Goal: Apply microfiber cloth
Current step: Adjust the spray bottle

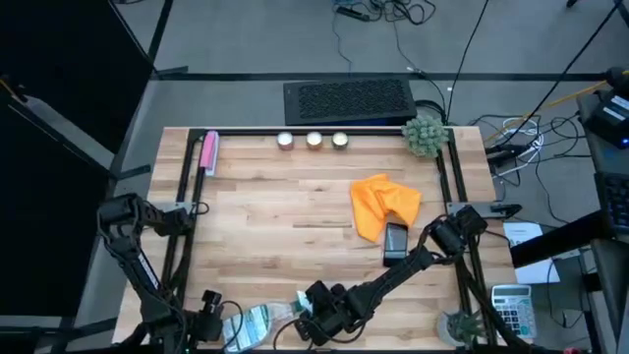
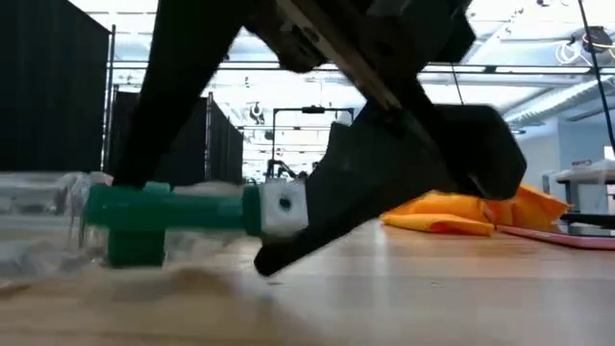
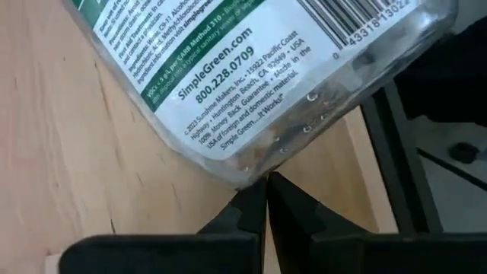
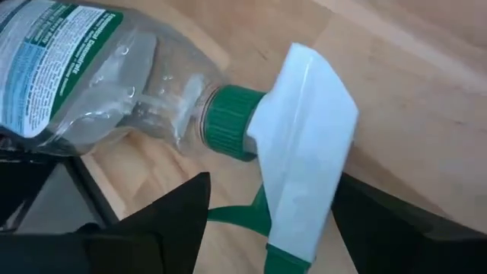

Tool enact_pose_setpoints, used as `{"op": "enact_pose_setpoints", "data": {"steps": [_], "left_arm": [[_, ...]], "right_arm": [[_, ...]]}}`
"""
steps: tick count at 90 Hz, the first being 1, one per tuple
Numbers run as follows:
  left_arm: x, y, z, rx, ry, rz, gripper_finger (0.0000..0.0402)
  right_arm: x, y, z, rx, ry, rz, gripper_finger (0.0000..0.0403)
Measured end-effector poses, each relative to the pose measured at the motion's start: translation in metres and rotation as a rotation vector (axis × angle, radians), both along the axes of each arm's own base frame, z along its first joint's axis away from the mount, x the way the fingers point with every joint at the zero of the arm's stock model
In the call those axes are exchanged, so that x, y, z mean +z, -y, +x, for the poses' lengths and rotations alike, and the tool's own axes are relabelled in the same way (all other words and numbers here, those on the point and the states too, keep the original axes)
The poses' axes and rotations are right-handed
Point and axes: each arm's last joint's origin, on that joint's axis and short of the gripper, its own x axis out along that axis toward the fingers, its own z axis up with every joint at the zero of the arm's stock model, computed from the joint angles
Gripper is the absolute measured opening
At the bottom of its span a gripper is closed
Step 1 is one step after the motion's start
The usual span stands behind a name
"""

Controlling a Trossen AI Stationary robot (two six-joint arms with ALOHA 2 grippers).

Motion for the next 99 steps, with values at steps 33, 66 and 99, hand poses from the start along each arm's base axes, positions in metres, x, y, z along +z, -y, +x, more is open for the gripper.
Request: {"op": "enact_pose_setpoints", "data": {"steps": [33, 66, 99], "left_arm": [[0.002, 0.001, 0.001, -0.036, 0.017, 0.017, 0.0000], [0.018, -0.011, 0.034, -0.027, 0.108, 0.060, 0.0000], [0.037, -0.043, 0.074, 0.043, 0.200, 0.116, 0.0000]], "right_arm": [[0.061, 0.000, 0.008, 0.061, 0.029, -0.113, 0.0247], [0.135, 0.030, 0.026, 0.093, 0.116, -0.265, 0.0247], [0.150, 0.052, 0.039, 0.181, 0.174, -0.325, 0.0247]]}}
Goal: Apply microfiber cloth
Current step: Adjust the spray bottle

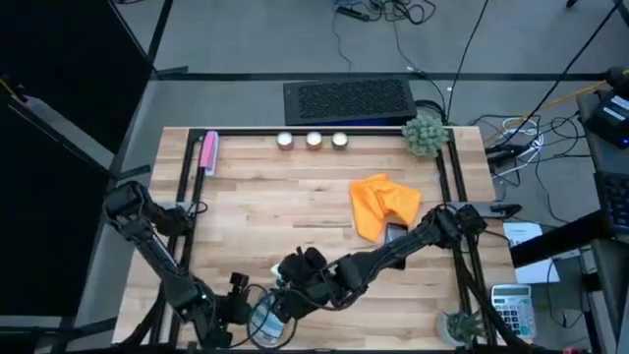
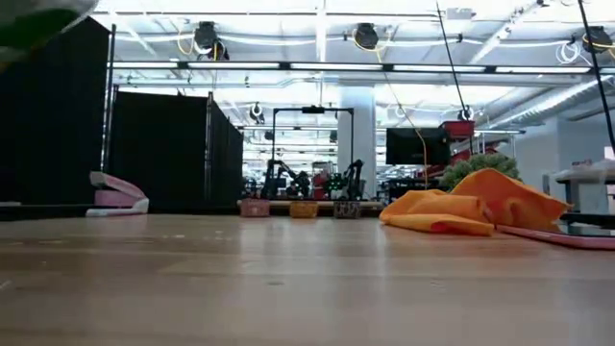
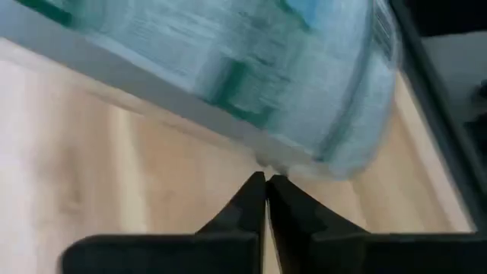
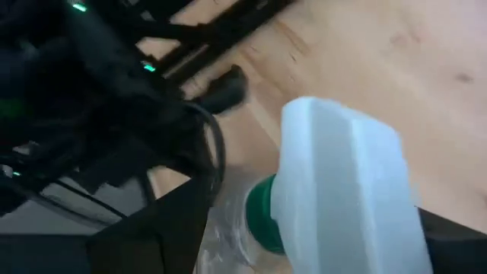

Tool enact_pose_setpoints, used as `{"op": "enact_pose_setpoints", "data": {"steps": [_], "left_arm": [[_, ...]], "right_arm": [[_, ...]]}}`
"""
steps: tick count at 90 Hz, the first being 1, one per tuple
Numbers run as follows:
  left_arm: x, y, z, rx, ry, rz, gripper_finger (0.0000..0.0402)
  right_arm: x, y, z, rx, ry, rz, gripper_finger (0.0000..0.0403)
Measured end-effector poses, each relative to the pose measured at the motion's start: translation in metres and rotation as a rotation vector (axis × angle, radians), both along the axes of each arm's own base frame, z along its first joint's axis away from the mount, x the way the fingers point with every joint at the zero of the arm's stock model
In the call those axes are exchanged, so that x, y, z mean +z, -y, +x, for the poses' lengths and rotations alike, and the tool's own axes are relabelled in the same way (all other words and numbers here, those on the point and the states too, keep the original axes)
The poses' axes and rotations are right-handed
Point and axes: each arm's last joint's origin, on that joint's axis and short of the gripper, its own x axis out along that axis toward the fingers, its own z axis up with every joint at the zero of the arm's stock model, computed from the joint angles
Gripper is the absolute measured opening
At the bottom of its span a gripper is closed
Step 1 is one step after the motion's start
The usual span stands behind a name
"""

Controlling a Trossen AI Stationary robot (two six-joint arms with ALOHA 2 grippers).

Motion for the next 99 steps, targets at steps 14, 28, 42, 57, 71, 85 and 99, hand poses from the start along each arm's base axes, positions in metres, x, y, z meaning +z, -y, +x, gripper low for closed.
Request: {"op": "enact_pose_setpoints", "data": {"steps": [14, 28, 42, 57, 71, 85, 99], "left_arm": [[0.015, -0.015, 0.003, 0.047, 0.019, 0.015, 0.0000], [0.039, -0.028, -0.006, 0.085, 0.095, 0.021, 0.0000], [0.062, -0.036, -0.015, 0.082, 0.147, -0.040, 0.0000], [0.078, -0.044, -0.023, 0.086, 0.207, -0.068, 0.0000], [0.083, -0.046, -0.027, 0.083, 0.218, -0.078, 0.0000], [0.083, -0.044, -0.030, 0.067, 0.218, -0.080, 0.0000], [0.084, -0.045, -0.031, 0.067, 0.218, -0.078, 0.0000]], "right_arm": [[0.015, 0.006, -0.003, 0.027, 0.027, -0.041, 0.0247], [0.020, 0.006, -0.004, 0.067, 0.044, -0.078, 0.0247], [0.024, 0.003, -0.001, 0.115, 0.089, -0.098, 0.0247], [0.043, 0.001, -0.006, 0.161, 0.163, -0.132, 0.0247], [0.048, -0.002, -0.008, 0.196, 0.186, -0.141, 0.0247], [0.055, -0.003, -0.014, 0.219, 0.187, -0.153, 0.0247], [0.071, 0.002, -0.021, 0.230, 0.212, -0.165, 0.0247]]}}
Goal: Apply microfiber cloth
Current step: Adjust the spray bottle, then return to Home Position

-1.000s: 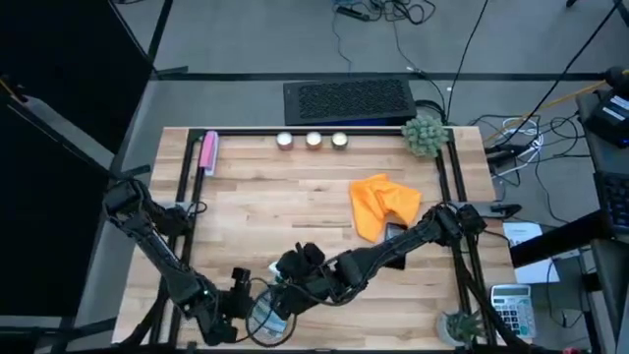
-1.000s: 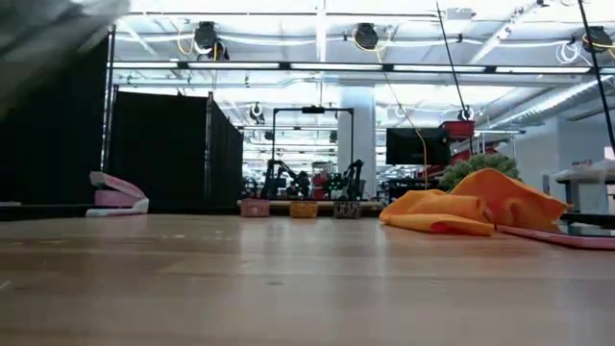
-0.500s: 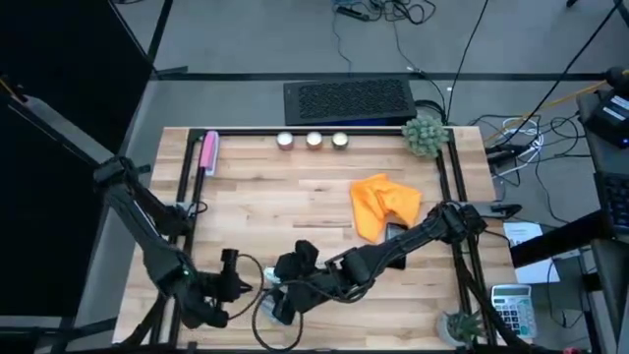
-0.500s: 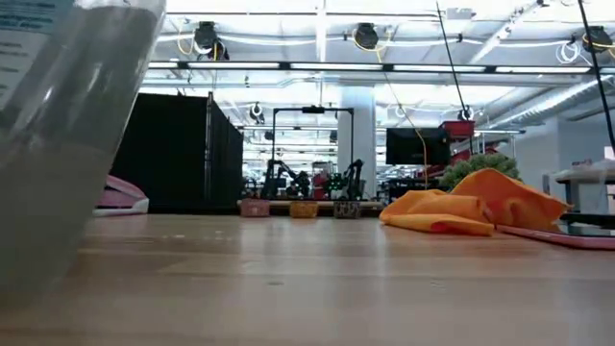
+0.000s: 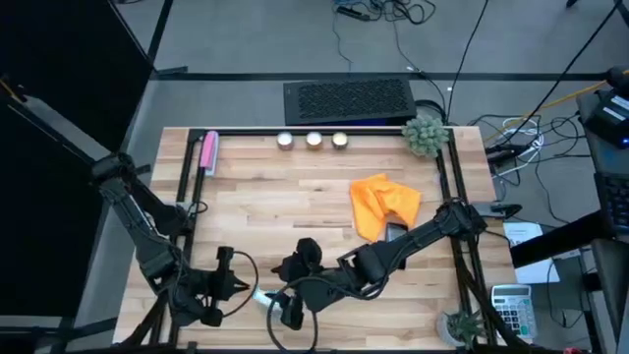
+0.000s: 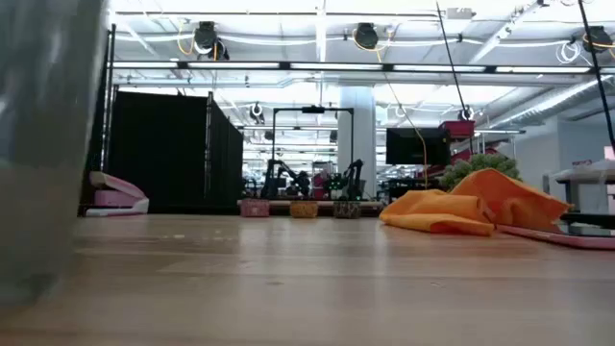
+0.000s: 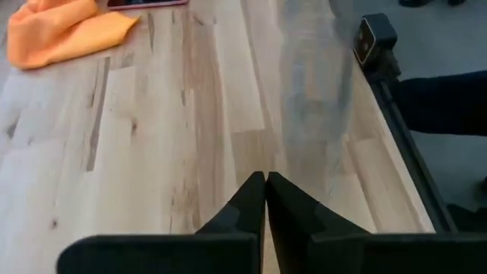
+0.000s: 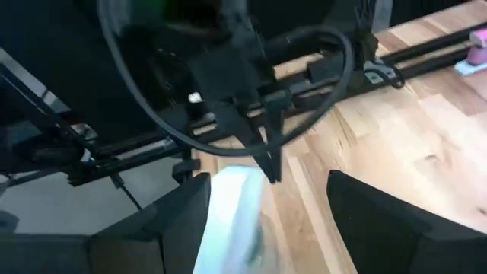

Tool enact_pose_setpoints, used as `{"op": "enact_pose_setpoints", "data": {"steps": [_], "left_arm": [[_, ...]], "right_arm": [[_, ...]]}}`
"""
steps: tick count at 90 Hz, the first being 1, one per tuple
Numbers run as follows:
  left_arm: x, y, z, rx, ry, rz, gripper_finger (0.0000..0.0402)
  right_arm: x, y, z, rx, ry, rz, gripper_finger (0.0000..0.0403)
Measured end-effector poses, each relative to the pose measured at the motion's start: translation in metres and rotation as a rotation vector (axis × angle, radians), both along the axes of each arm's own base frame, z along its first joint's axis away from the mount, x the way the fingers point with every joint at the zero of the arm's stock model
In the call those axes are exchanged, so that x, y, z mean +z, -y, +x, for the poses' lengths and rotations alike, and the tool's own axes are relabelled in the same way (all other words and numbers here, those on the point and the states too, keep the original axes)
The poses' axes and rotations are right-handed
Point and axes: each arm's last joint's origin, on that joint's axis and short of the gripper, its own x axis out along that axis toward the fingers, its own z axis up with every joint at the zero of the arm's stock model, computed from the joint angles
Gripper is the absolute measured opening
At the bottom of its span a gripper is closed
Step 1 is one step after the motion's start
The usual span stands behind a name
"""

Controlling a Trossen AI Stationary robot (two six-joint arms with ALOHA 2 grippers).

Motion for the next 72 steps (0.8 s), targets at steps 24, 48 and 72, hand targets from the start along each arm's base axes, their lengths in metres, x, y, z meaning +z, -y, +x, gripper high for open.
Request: {"op": "enact_pose_setpoints", "data": {"steps": [24, 48, 72], "left_arm": [[0.012, -0.010, -0.011, -0.010, 0.014, -0.018, 0.0000], [0.029, -0.032, -0.023, 0.011, 0.067, 0.028, 0.0000], [0.047, -0.068, -0.024, 0.022, 0.136, 0.073, 0.0000]], "right_arm": [[0.029, 0.007, -0.020, 0.016, 0.035, -0.006, 0.0247], [0.019, 0.013, -0.035, 0.014, -0.147, -0.085, 0.0247], [0.012, 0.029, -0.041, -0.029, -0.271, -0.194, 0.0247]]}}
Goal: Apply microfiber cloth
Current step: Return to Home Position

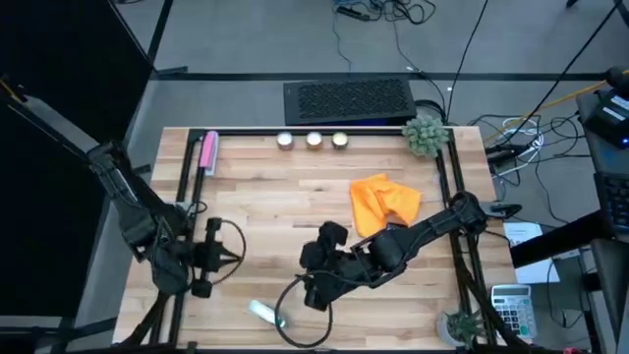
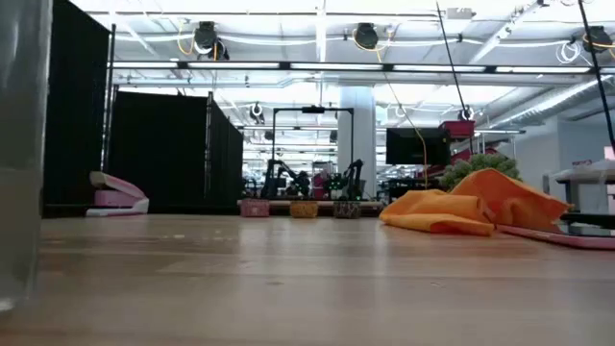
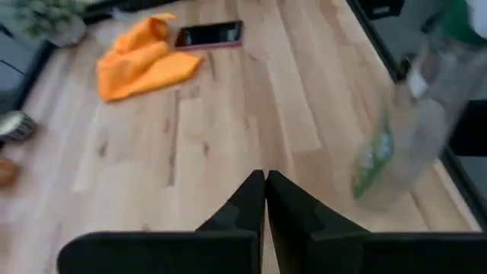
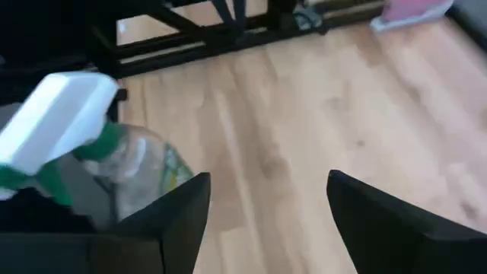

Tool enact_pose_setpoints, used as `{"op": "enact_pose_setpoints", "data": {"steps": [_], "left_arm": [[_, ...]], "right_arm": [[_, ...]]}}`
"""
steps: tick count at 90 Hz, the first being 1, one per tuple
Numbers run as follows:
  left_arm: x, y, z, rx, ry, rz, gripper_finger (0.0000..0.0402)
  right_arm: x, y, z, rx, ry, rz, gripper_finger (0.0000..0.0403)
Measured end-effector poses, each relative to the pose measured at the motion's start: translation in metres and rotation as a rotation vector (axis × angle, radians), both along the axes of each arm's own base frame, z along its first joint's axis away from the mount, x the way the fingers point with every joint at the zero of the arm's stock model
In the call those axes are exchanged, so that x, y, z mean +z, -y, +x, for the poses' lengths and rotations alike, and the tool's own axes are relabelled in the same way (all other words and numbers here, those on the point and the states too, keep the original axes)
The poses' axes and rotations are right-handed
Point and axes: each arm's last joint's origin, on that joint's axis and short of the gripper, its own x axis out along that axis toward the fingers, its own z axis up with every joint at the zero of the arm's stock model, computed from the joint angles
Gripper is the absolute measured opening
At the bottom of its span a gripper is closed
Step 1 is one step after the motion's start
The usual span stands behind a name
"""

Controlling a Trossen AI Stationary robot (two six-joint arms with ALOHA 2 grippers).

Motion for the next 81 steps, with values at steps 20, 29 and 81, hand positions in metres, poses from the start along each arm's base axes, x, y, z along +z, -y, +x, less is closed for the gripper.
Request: {"op": "enact_pose_setpoints", "data": {"steps": [20, 29, 81], "left_arm": [[0.005, -0.034, 0.005, 0.013, 0.039, -0.003, 0.0000], [0.003, -0.048, 0.008, 0.010, 0.069, -0.019, 0.0000], [-0.025, -0.093, 0.009, 0.036, 0.174, -0.146, 0.0000]], "right_arm": [[0.010, 0.038, 0.006, 0.045, -0.031, -0.036, 0.0245], [0.019, 0.056, 0.005, 0.076, -0.032, -0.046, 0.0234], [0.068, 0.093, -0.046, 0.113, -0.027, -0.115, 0.0170]]}}
